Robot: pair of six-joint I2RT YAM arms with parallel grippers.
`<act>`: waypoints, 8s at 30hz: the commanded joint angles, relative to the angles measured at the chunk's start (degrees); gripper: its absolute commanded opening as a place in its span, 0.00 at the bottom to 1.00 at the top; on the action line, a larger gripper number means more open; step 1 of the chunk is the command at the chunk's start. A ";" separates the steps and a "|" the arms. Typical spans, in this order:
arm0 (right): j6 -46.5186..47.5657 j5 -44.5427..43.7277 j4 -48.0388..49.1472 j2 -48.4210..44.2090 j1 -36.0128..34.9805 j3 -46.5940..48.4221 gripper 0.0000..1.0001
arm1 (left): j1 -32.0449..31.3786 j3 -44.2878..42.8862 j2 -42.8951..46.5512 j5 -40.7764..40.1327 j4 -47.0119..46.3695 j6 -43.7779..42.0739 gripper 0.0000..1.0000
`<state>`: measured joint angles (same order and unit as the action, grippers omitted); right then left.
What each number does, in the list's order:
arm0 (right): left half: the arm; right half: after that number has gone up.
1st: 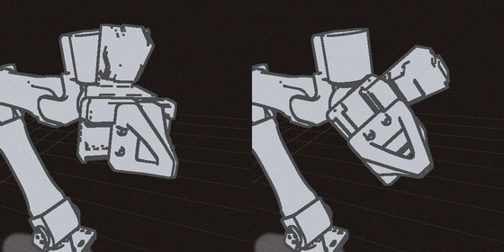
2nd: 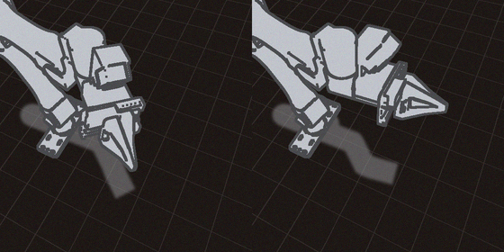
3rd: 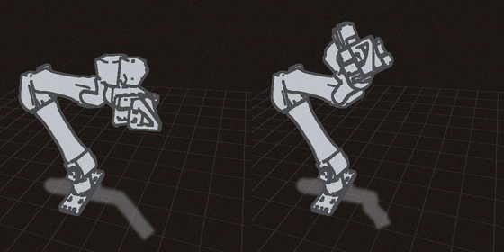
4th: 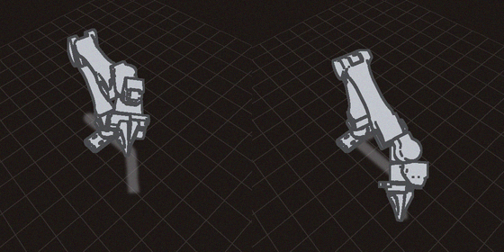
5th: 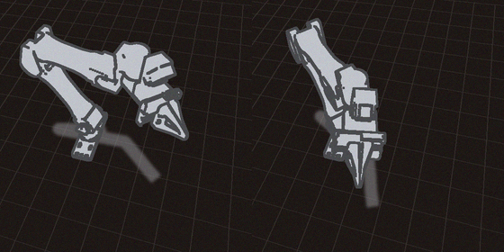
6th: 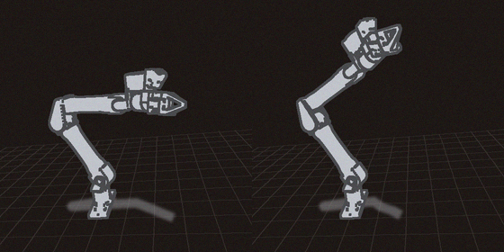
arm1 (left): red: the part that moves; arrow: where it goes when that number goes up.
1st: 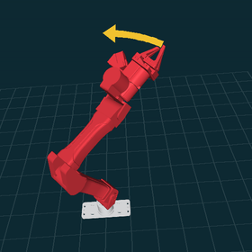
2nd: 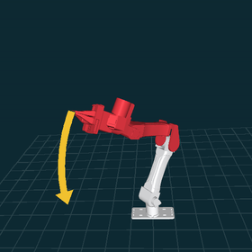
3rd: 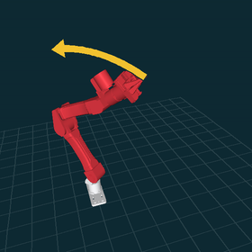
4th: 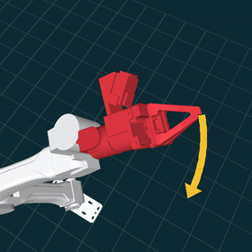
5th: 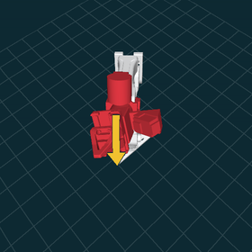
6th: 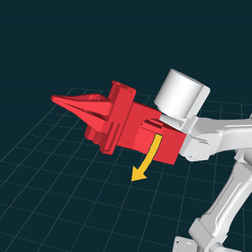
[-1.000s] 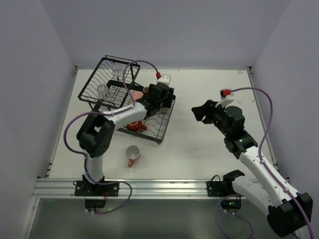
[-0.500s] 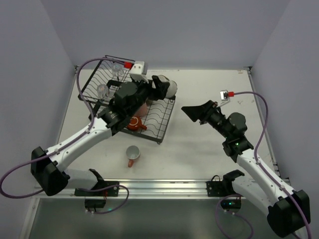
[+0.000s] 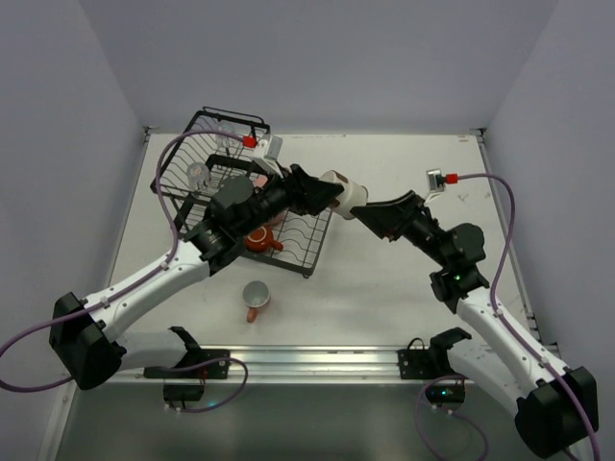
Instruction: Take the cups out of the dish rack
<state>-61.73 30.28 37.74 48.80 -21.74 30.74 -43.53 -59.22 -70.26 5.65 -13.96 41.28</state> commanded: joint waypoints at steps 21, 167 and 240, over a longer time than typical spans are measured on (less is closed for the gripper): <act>31.28 -15.06 -48.21 3.75 0.03 28.97 0.00 | 0.02 -7.22 9.59 -7.37 13.85 -13.66 1.00; 56.37 -21.40 -23.23 44.39 -26.25 26.13 0.04 | 1.08 14.93 35.89 -22.70 28.63 -27.92 1.00; 24.55 -65.00 -63.66 -37.72 -13.51 4.15 0.79 | -28.36 -10.30 -22.37 -19.01 44.45 -17.64 0.00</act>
<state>-38.33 -30.89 -25.50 11.53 -35.48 32.27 -70.37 -69.45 -92.07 -11.38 29.23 24.84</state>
